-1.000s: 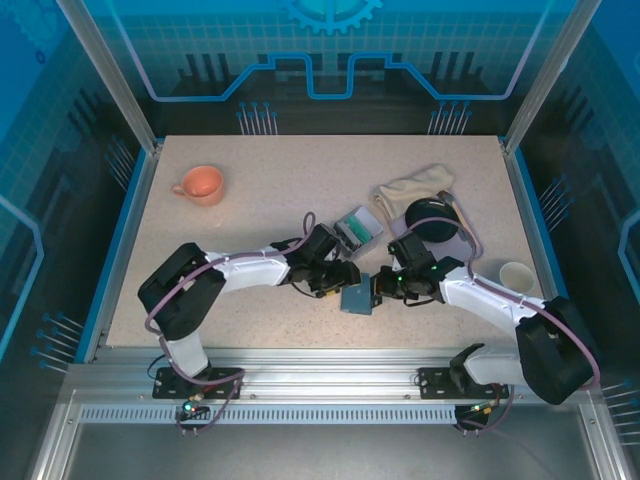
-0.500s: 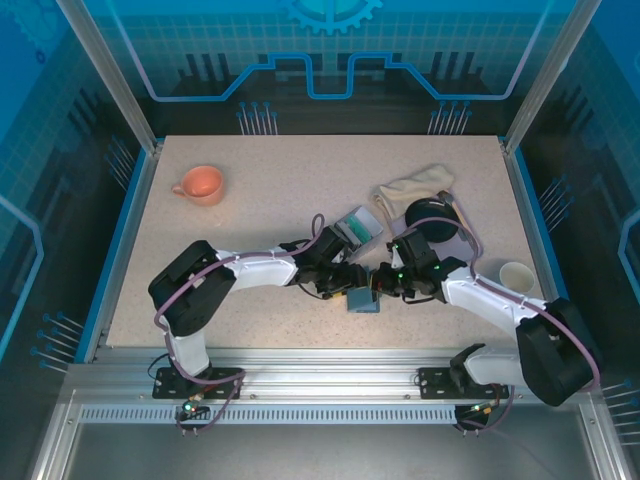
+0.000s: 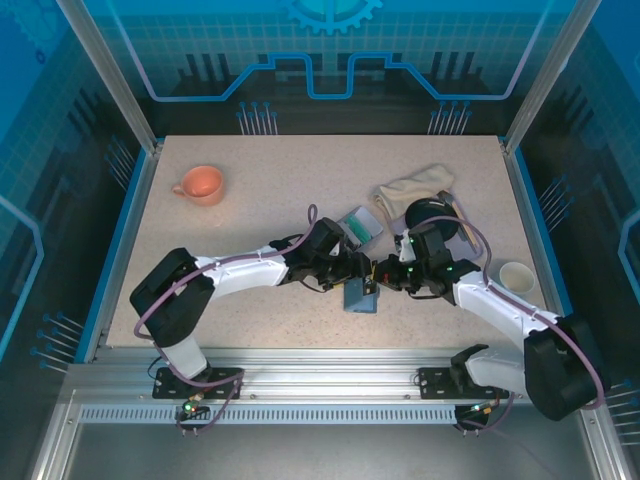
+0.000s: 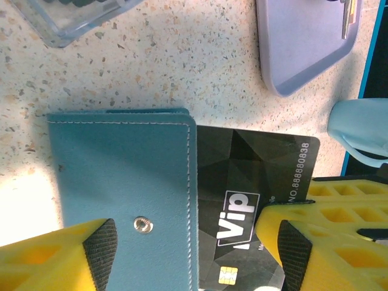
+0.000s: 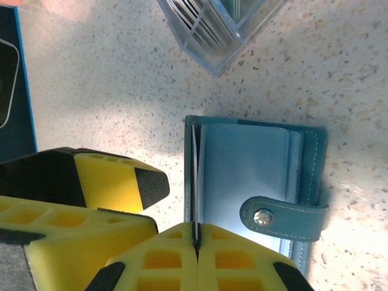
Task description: Put the credit cards into the card holder
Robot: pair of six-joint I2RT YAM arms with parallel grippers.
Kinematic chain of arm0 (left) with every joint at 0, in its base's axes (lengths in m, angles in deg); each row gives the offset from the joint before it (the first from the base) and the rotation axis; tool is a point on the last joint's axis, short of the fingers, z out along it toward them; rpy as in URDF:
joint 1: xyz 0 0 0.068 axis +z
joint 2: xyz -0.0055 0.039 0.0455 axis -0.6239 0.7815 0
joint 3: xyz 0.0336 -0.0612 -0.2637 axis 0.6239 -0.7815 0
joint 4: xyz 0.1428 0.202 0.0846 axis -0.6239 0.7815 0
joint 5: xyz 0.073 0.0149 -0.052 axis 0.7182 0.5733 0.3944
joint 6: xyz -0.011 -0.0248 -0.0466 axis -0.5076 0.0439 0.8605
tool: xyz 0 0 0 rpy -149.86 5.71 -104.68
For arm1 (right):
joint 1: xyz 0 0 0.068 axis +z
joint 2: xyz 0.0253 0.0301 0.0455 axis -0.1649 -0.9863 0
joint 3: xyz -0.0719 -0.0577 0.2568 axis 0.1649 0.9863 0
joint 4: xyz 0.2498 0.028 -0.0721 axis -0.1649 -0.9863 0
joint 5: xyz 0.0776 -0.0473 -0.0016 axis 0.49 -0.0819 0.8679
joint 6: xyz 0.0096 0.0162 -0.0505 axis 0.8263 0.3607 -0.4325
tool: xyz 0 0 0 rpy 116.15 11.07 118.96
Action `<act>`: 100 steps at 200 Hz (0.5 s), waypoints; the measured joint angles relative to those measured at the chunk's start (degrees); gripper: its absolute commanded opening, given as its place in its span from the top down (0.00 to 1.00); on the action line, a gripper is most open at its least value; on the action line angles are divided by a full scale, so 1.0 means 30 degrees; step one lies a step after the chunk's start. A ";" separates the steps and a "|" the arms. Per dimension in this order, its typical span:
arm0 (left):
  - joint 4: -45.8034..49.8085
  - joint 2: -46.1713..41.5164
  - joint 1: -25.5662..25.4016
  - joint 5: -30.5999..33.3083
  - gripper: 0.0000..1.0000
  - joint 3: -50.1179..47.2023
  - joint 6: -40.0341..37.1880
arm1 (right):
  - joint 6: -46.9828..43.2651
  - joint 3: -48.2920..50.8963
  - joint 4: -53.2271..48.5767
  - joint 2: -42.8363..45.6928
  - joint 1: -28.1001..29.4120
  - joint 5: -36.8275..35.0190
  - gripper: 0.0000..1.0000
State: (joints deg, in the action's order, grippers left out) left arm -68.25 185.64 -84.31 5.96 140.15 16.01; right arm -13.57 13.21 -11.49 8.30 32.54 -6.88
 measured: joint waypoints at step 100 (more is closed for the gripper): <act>-0.0423 0.0393 0.0000 0.0022 0.60 -0.0437 0.0860 | 0.3016 0.1967 0.5362 -0.1843 -0.1698 0.4073 1.00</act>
State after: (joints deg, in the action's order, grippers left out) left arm -69.52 186.82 -84.31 6.02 138.84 18.59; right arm -4.52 19.12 4.60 2.77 27.44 5.34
